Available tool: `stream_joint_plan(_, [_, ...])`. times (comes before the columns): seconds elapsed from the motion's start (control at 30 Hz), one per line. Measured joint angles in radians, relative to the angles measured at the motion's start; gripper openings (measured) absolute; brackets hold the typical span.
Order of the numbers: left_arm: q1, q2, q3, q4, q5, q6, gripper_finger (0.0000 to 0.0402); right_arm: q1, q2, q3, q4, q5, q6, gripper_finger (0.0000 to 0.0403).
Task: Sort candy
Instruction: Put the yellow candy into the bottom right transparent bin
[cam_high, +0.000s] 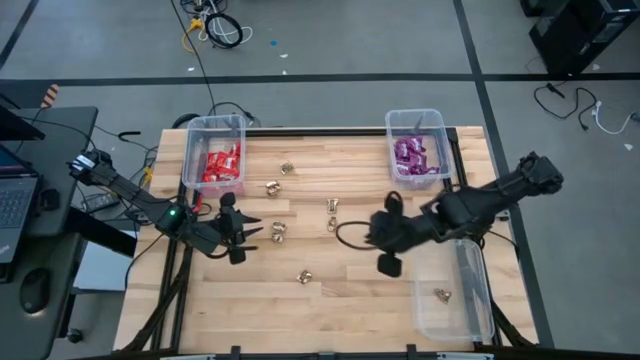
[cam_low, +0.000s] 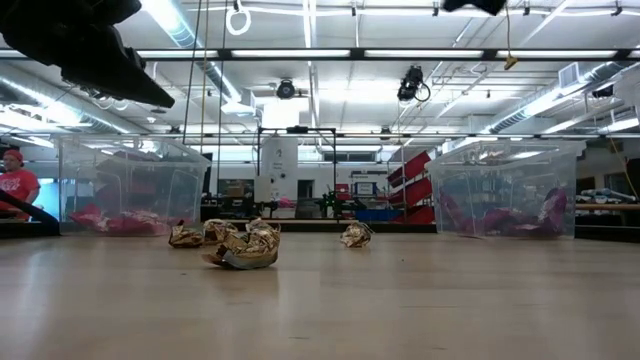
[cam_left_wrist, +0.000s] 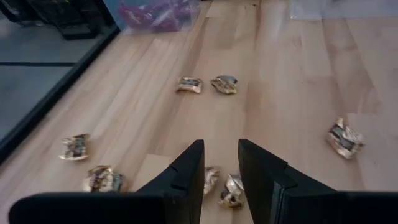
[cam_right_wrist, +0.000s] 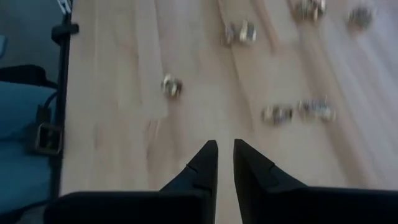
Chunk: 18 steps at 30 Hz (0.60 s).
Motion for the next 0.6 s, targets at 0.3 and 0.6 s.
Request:
stream_joint_plan(0.3, [0.000,0.026,0.000,-0.026,0.209,-0.018,0.0102,-0.097,0.122,0.000,0.288,-0.002,-0.303,0.0039])
stream_joint_plan(0.6, [0.000,0.146,0.000,0.049,0.270,-0.013,0.0102,-0.125,0.233,0.000,0.426,-0.014,-0.382,0.0039])
